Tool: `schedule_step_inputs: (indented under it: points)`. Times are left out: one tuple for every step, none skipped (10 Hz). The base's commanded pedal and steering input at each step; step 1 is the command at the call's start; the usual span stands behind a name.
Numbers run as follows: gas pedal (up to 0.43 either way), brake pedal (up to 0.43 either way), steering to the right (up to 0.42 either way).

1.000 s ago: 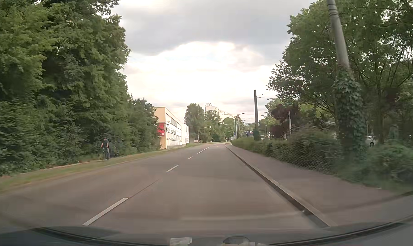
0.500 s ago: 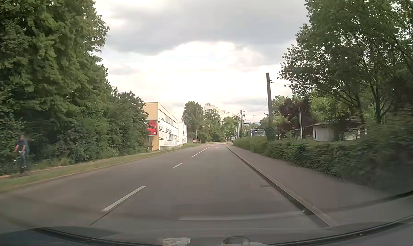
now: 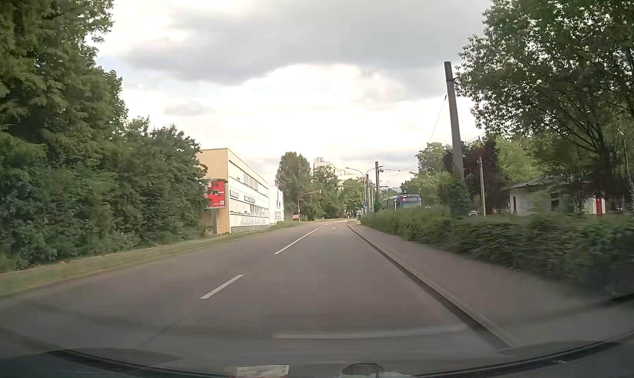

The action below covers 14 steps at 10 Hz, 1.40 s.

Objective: Follow the waypoints while adhering to traffic rules and regulations

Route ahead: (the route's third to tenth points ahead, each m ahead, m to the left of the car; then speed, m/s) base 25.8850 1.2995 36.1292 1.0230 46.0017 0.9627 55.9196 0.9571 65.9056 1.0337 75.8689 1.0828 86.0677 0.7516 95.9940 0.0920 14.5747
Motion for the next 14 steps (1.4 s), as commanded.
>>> schedule_step_inputs:
  points:
    - [0.087, 0.000, 0.000]
    - [0.087, 0.000, 0.000]
    - [0.087, 0.000, 0.000]
    - [0.087, 0.000, 0.000]
    - [0.087, 0.000, 0.000]
    - [0.087, 0.000, 0.000]
    - [0.087, 0.000, 0.000]
    - [0.087, 0.000, 0.000]
    - [0.087, 0.000, -0.001]
    - [0.087, 0.000, 0.000]
    - [0.087, 0.000, 0.000]
    - [0.087, 0.000, 0.000]
    - [0.087, 0.000, 0.000]
    - [0.087, 0.000, 0.000]
